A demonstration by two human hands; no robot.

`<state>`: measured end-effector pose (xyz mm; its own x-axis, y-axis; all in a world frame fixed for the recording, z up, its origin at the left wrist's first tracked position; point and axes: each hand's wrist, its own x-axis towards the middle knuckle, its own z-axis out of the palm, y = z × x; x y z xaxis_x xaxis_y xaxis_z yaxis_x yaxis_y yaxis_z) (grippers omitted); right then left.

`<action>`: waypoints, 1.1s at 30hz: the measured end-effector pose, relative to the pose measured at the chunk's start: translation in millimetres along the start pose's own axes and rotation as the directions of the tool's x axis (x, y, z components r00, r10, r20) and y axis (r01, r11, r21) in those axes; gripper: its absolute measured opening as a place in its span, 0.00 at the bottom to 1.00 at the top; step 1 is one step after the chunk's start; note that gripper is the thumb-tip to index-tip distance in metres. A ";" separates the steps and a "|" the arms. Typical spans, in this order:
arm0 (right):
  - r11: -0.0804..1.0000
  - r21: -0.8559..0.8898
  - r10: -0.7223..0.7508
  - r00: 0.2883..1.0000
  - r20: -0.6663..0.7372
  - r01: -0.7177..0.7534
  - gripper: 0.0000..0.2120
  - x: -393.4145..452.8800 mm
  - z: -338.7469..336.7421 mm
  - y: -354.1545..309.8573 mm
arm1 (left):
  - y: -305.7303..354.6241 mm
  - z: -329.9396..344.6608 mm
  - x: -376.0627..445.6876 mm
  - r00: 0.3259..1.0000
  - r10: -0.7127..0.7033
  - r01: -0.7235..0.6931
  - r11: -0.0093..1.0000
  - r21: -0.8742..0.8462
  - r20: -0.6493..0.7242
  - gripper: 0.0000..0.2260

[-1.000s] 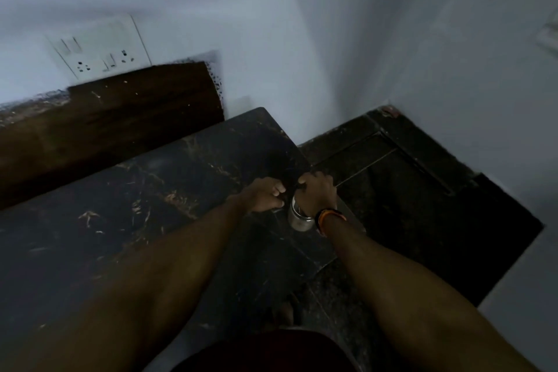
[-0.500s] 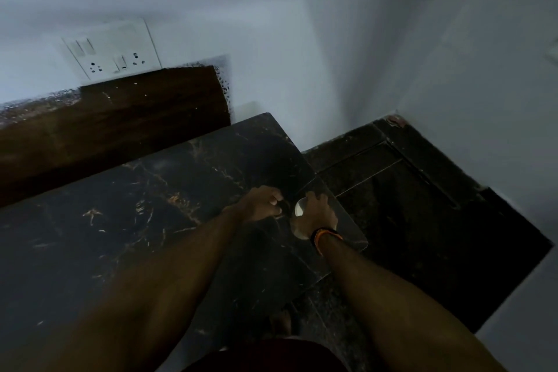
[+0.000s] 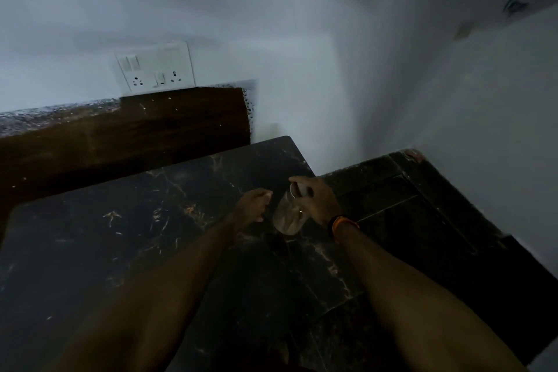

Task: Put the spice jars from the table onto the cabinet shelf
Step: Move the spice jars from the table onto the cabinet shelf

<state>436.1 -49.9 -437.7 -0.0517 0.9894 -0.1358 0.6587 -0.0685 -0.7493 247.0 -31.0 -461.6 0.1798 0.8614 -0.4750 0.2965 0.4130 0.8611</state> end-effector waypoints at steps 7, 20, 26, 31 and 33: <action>0.885 0.466 -0.039 0.997 0.069 0.003 0.28 27.8 -18.8 -43.9 | 5.8 -24.6 -12.4 0.982 -0.089 0.167 0.833 -0.528 0.169 0.18; 0.712 0.691 -0.091 0.992 -0.093 0.130 0.22 60.0 -24.7 -105.7 | 50.0 -52.7 -25.2 0.959 0.239 0.000 0.535 -0.845 0.152 0.21; 0.642 0.746 -0.068 0.983 -0.172 0.175 0.23 71.1 -29.0 -136.7 | 89.0 -57.3 -38.3 0.940 0.327 -0.295 0.637 -0.713 -0.097 0.18; 0.530 0.835 -0.057 0.989 -0.136 0.145 0.32 74.4 -34.3 -160.1 | 117.4 -59.1 -47.2 0.871 0.426 -0.491 0.712 -0.503 -0.247 0.24; 0.512 0.845 -0.063 0.988 -0.142 0.154 0.32 74.2 -38.9 -167.4 | 122.7 -63.1 -49.4 0.852 0.457 -0.522 0.711 -0.472 -0.254 0.23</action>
<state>351.3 39.9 -297.2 0.0143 0.9999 0.0047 -0.3047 0.0088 -0.9524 215.4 -4.2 -321.1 0.0508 0.9981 0.0346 -0.3255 -0.0162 0.9454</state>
